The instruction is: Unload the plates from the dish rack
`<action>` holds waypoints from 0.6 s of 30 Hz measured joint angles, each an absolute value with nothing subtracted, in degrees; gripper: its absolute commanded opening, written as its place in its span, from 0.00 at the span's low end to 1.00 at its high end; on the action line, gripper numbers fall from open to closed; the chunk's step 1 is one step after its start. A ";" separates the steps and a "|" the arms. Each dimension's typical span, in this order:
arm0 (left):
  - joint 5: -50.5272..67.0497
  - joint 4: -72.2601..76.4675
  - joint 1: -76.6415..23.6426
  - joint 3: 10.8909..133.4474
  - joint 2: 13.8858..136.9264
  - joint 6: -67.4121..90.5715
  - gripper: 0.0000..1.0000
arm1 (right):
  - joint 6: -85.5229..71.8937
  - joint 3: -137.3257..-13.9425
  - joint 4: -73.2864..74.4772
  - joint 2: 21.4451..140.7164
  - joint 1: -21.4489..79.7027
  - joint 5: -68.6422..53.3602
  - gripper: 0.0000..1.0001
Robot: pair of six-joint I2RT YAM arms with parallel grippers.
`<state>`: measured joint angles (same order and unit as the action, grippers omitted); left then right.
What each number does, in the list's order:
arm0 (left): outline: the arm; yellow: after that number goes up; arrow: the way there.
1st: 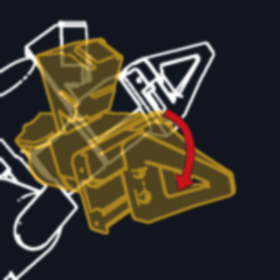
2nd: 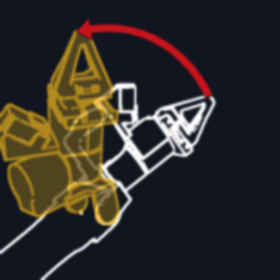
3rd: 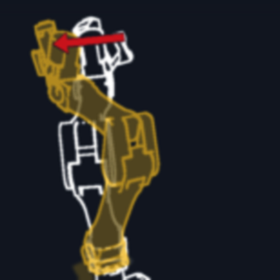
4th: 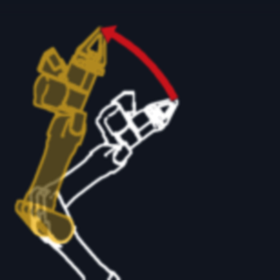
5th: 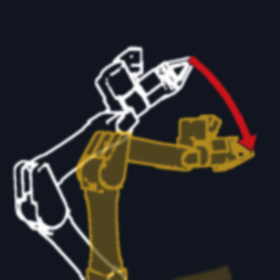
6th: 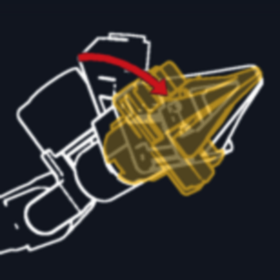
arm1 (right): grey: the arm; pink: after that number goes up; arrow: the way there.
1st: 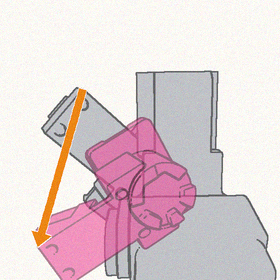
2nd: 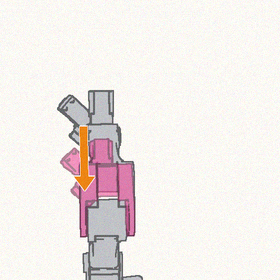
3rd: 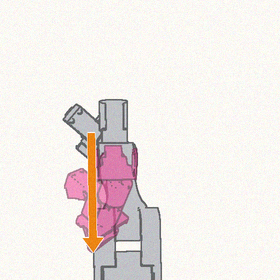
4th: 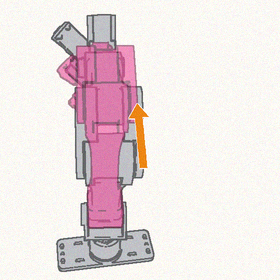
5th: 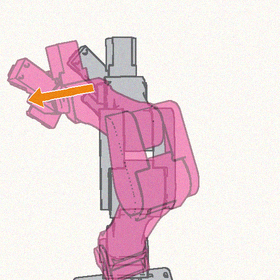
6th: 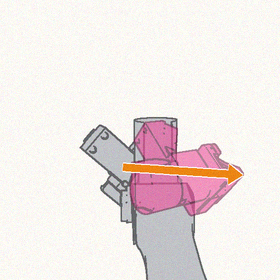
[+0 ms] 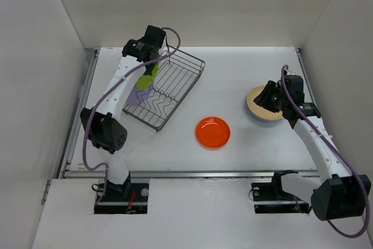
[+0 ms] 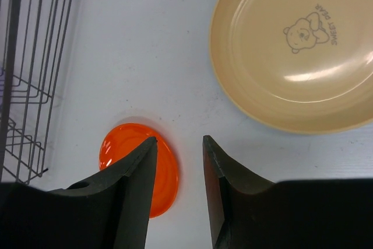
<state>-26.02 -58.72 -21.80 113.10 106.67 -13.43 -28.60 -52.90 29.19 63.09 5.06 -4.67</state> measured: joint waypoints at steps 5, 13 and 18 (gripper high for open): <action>-24.16 -61.30 -25.87 117.89 101.03 -13.45 0.00 | -26.70 -54.28 29.10 61.21 7.79 -7.94 0.55; -4.69 -69.08 -33.23 120.05 97.30 -16.03 0.00 | -23.68 -54.35 24.82 54.87 15.75 -20.75 0.99; 5.06 -71.31 -40.38 119.87 100.20 -17.98 0.00 | -23.51 -54.30 20.95 52.23 21.63 -22.52 0.99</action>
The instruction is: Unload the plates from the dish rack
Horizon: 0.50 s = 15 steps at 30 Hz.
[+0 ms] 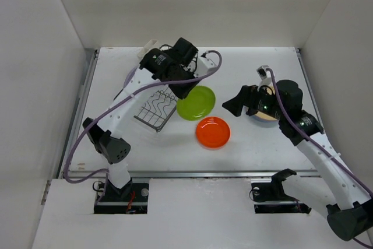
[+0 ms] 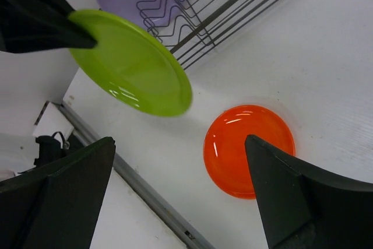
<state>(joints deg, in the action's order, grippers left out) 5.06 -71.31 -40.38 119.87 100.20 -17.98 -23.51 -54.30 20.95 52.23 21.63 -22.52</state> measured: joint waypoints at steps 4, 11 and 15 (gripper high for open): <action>8.99 -71.48 -42.61 119.85 103.59 -18.59 0.00 | -23.57 -52.95 19.18 52.88 25.21 -20.97 0.96; 14.52 -72.66 -42.22 119.87 105.69 -19.62 0.00 | -24.23 -50.30 18.37 56.34 28.18 -17.02 0.93; 19.49 -73.67 -42.37 119.87 105.69 -20.78 0.00 | -24.47 -50.06 16.69 59.79 29.43 -15.66 0.78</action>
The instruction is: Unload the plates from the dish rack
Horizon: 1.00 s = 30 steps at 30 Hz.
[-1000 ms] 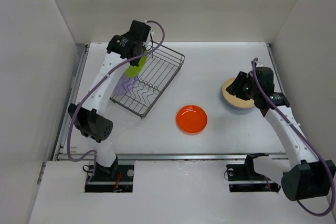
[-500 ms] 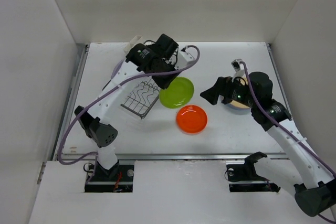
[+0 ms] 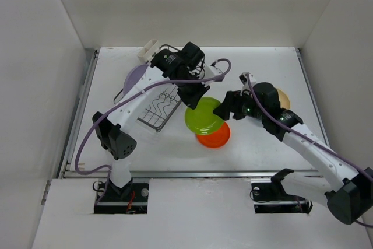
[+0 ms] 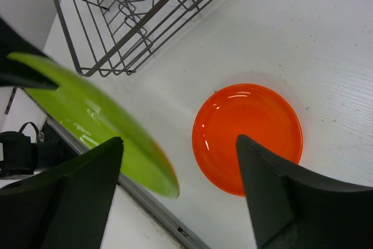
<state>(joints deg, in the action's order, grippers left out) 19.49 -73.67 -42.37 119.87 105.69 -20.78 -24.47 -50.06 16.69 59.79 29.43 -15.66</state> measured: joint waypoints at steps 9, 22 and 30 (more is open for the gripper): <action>19.66 -72.84 -41.54 119.87 105.89 -21.76 0.12 | -23.09 -49.60 14.68 60.31 31.97 -17.91 0.00; -6.59 -66.96 -41.93 119.55 105.25 -10.55 1.00 | -31.66 -46.39 21.45 59.77 30.55 -3.44 0.00; -16.78 -64.07 -34.52 114.02 97.49 -8.86 1.00 | -35.64 -43.53 24.60 73.56 28.64 -2.17 0.00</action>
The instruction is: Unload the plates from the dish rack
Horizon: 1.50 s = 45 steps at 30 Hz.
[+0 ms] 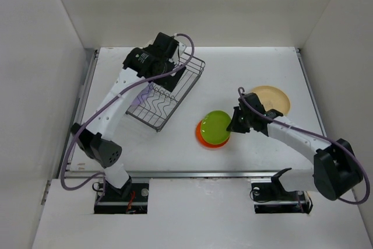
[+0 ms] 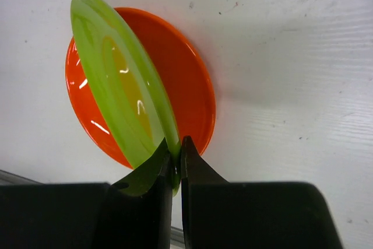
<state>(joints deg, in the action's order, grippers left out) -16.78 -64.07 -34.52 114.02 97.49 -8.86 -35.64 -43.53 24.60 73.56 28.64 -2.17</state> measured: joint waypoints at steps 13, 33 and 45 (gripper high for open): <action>-19.79 -62.08 -34.02 108.22 91.64 -10.66 1.00 | -37.10 -43.09 24.95 80.05 28.27 -1.30 0.81; -30.94 -56.99 -21.54 106.74 100.31 -18.22 0.86 | -37.34 -48.29 30.15 75.40 32.34 3.05 0.81; -31.83 -55.51 -15.99 111.72 115.55 -16.95 0.16 | -37.34 -50.11 33.63 71.16 32.34 4.51 0.81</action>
